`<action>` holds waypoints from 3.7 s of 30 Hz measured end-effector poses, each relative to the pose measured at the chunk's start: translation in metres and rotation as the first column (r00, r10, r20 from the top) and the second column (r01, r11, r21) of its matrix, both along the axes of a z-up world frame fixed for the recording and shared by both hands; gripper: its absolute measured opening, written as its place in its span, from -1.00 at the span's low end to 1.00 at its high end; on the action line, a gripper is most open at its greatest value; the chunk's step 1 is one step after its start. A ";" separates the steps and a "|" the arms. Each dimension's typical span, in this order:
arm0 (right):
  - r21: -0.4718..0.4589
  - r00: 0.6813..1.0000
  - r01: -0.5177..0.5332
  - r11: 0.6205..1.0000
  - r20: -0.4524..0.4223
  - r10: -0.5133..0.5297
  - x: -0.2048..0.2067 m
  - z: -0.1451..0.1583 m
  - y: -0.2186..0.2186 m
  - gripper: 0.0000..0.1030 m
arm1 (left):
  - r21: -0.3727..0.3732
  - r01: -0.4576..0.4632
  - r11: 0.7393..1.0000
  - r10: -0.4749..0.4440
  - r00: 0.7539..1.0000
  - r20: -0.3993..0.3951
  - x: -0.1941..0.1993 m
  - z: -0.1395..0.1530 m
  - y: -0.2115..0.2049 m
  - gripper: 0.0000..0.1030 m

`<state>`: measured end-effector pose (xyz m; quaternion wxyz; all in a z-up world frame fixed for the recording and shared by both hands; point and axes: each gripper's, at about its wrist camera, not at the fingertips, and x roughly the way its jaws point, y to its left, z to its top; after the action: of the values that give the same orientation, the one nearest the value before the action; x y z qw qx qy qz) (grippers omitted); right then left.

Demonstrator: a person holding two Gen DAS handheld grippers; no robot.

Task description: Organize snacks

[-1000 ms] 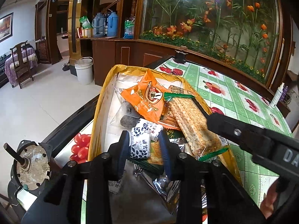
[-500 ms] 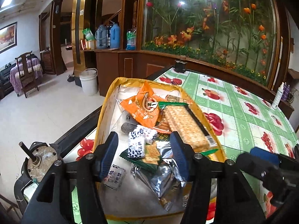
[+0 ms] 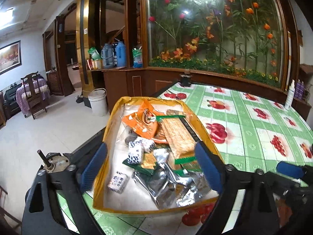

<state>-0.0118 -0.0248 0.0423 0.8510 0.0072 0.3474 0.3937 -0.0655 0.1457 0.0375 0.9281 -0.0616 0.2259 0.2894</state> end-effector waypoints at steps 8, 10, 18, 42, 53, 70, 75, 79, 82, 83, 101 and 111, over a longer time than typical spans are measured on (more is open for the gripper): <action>0.060 1.000 0.024 0.998 -0.017 -0.023 0.002 0.005 -0.017 0.60 | -0.004 -0.014 1.000 0.014 1.000 0.001 -0.005 0.002 -0.004 1.00; 0.058 0.999 0.019 0.998 -0.029 -0.017 0.002 0.004 -0.015 0.60 | 0.012 -0.062 0.998 0.062 0.998 0.010 -0.005 0.004 -0.005 1.00; 0.047 0.998 0.002 0.999 -0.057 0.001 0.001 0.000 -0.010 0.60 | 0.049 -0.119 0.992 0.119 0.993 -0.007 -0.004 0.001 -0.003 1.00; -0.056 1.000 0.014 0.998 -0.008 -0.015 -0.007 -0.009 0.003 0.68 | 0.064 -0.138 0.988 0.140 0.990 -0.026 -0.008 0.001 0.001 1.00; -0.059 1.000 0.013 0.998 0.007 -0.012 -0.011 -0.008 0.004 0.68 | 0.074 -0.142 0.987 0.145 0.989 -0.036 -0.010 0.000 0.000 1.00; -0.066 1.000 0.014 0.998 0.013 -0.013 -0.012 -0.008 0.005 0.68 | 0.070 -0.136 0.988 0.139 0.990 -0.030 -0.010 0.002 0.002 1.00; -0.067 1.000 0.016 0.998 0.011 -0.016 -0.011 -0.008 0.005 0.68 | 0.071 -0.138 0.988 0.140 0.990 -0.031 -0.010 0.002 0.002 1.00; -0.065 1.000 0.016 0.998 0.013 -0.015 -0.011 -0.008 0.004 0.68 | 0.071 -0.138 0.988 0.141 0.989 -0.033 -0.010 0.002 0.002 1.00; -0.058 1.000 0.017 0.998 0.017 -0.016 -0.012 -0.007 0.003 0.68 | 0.066 -0.141 0.988 0.143 0.989 -0.031 -0.011 0.003 0.003 1.00; -0.058 1.000 0.018 0.998 0.016 -0.017 -0.012 -0.007 0.003 0.68 | 0.063 -0.140 0.988 0.142 0.989 -0.030 -0.011 0.003 0.004 1.00; -0.052 0.998 0.050 0.997 -0.021 -0.051 -0.003 -0.011 -0.001 0.68 | 0.061 -0.134 0.989 0.136 0.990 -0.028 -0.011 0.001 0.005 1.00; -0.049 0.998 0.059 0.997 -0.017 -0.060 -0.003 -0.011 -0.002 0.68 | 0.052 -0.137 0.989 0.138 0.990 -0.025 -0.013 0.001 0.007 1.00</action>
<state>-0.0149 -0.0264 0.0318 0.8591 0.0006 0.3642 0.3596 -0.0785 0.1531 0.0389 0.9039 -0.0494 0.2268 0.3592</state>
